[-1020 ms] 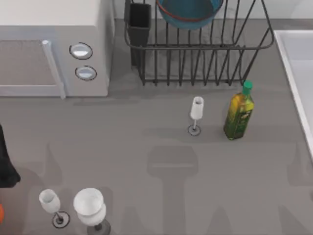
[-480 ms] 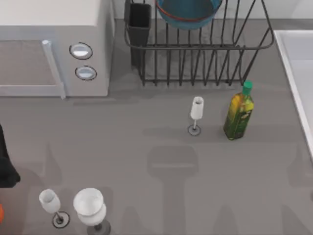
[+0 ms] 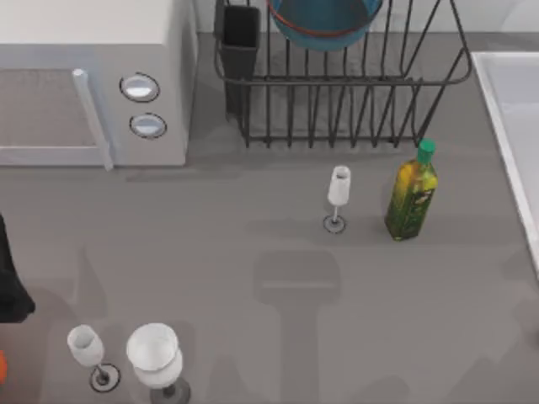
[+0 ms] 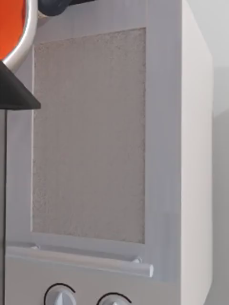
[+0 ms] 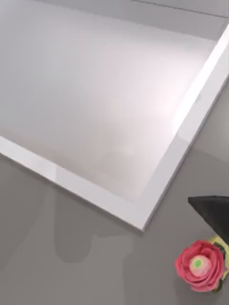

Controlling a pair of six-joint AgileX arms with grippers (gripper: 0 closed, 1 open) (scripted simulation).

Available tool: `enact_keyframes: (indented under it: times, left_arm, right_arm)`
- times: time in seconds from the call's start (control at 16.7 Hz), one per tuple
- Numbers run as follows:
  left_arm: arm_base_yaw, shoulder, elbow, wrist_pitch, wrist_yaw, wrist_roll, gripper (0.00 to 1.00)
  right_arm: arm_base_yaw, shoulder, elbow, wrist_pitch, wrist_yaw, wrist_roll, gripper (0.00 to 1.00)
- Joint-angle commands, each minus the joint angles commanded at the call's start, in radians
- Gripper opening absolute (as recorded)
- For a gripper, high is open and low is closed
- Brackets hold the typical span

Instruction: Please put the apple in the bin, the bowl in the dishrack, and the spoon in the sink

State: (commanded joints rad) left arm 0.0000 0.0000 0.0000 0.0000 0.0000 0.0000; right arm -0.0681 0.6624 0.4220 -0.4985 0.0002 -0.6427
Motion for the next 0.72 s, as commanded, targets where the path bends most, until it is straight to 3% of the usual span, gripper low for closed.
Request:
enact_keyframes:
  times: [0.42, 0.72]
  left_arm:
    - [0.000, 0.000, 0.000, 0.000, 0.000, 0.000, 1.00]
    - [0.000, 0.000, 0.000, 0.000, 0.000, 0.000, 1.00]
  right_arm:
    - [-0.054, 0.534, 0.336, -0.396, -0.004, -0.519, 1.00]
    - [-0.075, 0.733, 0.462, -0.548, -0.005, -0.714, 1.00]
